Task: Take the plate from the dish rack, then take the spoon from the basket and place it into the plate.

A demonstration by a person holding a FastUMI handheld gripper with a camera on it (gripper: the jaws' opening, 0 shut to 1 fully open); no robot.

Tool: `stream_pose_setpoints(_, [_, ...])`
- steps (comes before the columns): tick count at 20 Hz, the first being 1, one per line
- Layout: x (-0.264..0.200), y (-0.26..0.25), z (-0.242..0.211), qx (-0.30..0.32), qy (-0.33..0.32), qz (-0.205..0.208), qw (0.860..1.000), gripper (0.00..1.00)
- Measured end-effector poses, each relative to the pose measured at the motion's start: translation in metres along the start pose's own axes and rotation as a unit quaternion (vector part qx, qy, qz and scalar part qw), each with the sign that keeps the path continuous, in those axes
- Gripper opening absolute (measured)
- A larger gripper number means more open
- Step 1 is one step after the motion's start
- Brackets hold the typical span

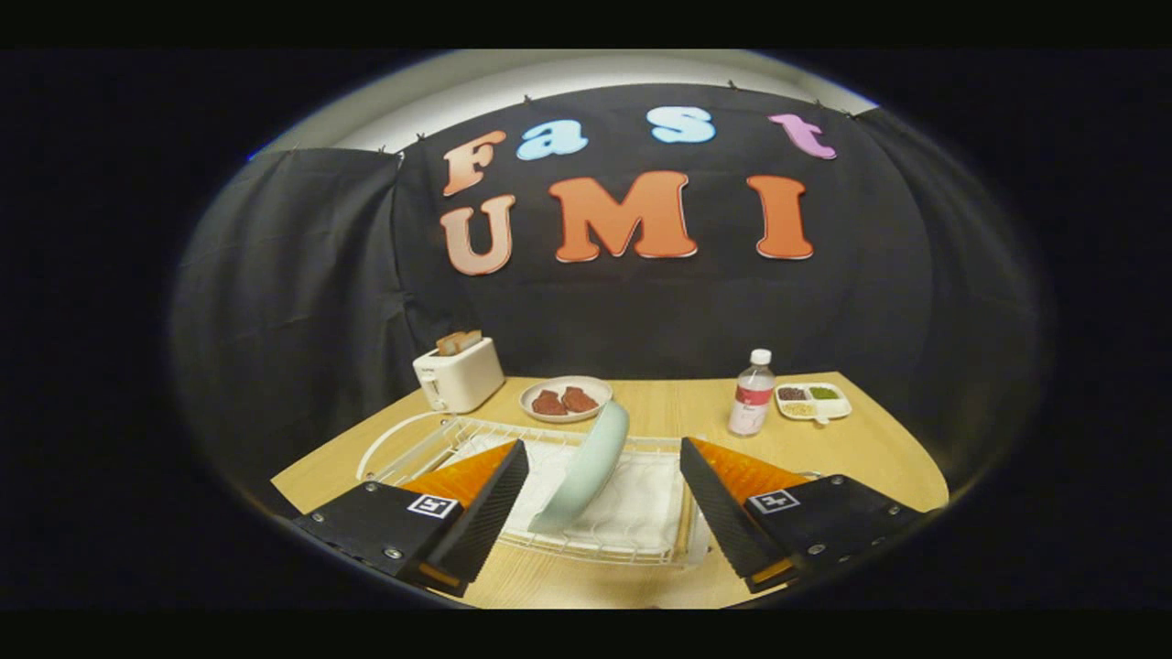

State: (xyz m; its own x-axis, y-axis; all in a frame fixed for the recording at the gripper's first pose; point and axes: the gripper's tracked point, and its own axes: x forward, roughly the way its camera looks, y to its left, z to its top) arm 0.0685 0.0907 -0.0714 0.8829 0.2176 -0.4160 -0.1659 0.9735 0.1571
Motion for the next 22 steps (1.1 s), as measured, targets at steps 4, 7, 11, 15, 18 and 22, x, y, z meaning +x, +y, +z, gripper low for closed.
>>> stream_pose_setpoints(4, [0.027, 0.005, -0.015, 0.003, 0.067, -0.007, 0.998, 0.98])
stream_pose_setpoints(7, [0.045, 0.0, -0.025, -0.018, 0.109, -0.031, 0.993, 0.93])
stream_pose_setpoints(11, [0.067, 0.007, -0.048, -0.03, 0.18, -0.034, 0.983, 0.87])
stream_pose_setpoints(15, [0.081, 0.011, -0.066, -0.075, 0.24, -0.045, 0.967, 0.81])
stream_pose_setpoints(18, [0.087, 0.015, -0.07, -0.102, 0.271, -0.05, 0.956, 0.67])
stream_pose_setpoints(22, [0.086, 0.01, -0.072, -0.103, 0.307, -0.066, 0.944, 0.52])
